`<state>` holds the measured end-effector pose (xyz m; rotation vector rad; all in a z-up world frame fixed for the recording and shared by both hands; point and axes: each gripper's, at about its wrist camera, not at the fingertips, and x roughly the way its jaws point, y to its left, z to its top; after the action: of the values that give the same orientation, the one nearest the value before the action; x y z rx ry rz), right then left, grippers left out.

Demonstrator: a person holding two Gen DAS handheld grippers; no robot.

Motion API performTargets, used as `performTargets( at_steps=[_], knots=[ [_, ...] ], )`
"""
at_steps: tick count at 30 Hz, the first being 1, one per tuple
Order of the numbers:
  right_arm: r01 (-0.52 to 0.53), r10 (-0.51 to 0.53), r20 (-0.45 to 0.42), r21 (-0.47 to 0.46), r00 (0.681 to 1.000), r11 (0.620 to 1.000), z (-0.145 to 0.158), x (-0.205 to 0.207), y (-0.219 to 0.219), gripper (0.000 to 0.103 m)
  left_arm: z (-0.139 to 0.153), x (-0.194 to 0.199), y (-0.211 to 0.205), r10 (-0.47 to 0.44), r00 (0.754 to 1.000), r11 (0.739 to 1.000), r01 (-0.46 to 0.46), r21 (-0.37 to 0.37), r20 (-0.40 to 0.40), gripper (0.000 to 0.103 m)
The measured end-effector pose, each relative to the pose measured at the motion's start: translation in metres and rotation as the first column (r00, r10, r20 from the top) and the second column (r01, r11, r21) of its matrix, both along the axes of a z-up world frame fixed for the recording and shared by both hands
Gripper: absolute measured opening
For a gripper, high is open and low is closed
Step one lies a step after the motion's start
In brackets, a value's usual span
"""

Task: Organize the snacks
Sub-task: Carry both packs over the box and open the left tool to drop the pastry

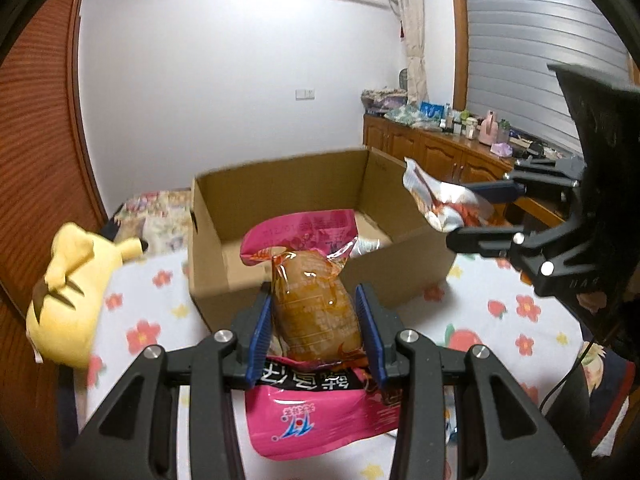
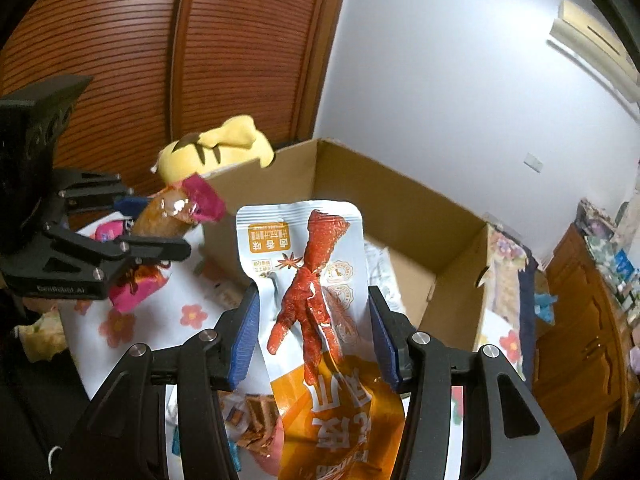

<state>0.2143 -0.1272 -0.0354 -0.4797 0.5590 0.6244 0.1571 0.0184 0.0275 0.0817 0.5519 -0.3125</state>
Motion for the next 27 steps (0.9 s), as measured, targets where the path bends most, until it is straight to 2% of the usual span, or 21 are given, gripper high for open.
performTargets(
  at_steps=[6, 15, 27],
  knots=[
    [0.027, -0.028, 0.029, 0.029, 0.999, 0.999, 0.016, 0.021, -0.002, 0.052, 0.019, 0.026, 0.003, -0.001, 1.0, 1.0, 0.001, 0.012, 0.028, 0.04],
    [0.091, -0.094, 0.033, 0.081, 0.995, 0.993, 0.03, 0.061, -0.006, 0.052, 0.022, 0.069, 0.003, -0.004, 1.0, 1.0, 0.004, 0.009, 0.019, 0.04],
    [0.17, -0.173, 0.015, 0.131, 0.985, 0.977, 0.035, 0.112, -0.004, 0.052, -0.002, 0.109, 0.003, 0.018, 0.999, 1.0, -0.017, 0.022, -0.041, 0.04]
  ],
)
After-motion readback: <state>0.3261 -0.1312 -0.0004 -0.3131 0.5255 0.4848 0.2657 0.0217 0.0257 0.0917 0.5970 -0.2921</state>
